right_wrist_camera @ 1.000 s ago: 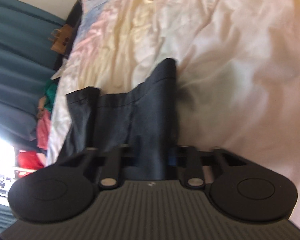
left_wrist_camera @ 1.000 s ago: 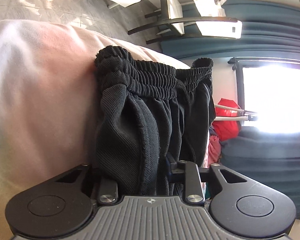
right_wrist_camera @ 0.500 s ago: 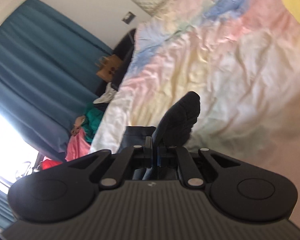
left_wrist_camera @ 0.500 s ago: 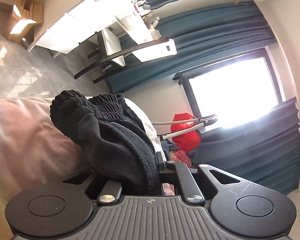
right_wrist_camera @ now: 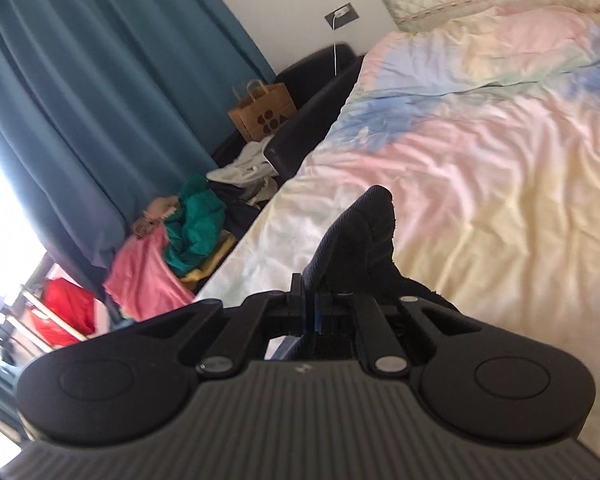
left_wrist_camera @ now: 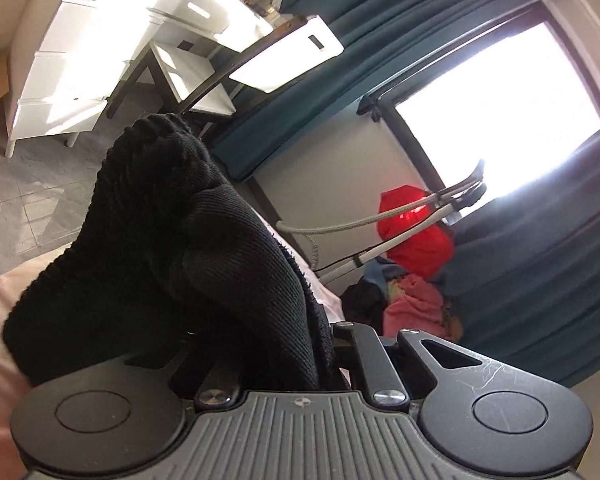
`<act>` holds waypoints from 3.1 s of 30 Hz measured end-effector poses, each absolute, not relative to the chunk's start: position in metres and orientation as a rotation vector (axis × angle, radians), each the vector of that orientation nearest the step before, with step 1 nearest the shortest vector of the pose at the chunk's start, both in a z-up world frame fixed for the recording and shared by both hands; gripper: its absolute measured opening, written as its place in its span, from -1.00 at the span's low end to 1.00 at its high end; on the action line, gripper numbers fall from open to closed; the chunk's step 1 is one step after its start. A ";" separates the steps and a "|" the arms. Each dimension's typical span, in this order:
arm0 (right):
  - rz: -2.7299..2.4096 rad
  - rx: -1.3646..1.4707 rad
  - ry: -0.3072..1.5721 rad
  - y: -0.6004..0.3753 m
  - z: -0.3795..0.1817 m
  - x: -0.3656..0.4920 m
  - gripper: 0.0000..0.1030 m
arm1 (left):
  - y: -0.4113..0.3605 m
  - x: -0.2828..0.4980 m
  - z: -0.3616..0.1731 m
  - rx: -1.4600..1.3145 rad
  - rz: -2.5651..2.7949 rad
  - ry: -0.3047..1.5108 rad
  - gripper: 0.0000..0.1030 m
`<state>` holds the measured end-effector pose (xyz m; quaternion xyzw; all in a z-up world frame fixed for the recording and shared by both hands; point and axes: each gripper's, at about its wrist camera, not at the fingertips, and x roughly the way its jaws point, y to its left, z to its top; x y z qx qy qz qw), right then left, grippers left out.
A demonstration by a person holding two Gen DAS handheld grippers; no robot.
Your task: Fold clothes
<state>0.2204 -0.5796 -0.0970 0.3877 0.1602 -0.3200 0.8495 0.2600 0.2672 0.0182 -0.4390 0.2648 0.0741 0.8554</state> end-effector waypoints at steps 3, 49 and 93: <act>-0.698 0.770 0.398 -0.582 -0.118 0.264 -0.87 | 0.257 0.323 -0.020 -0.866 0.205 0.647 -0.80; -0.566 1.140 0.323 -0.578 -0.200 0.191 -0.73 | 0.303 0.235 -0.082 -1.039 0.165 0.521 -0.75; -0.488 1.102 0.436 -0.508 -0.104 0.033 0.02 | 0.238 -0.045 0.040 -0.192 -0.090 0.608 0.36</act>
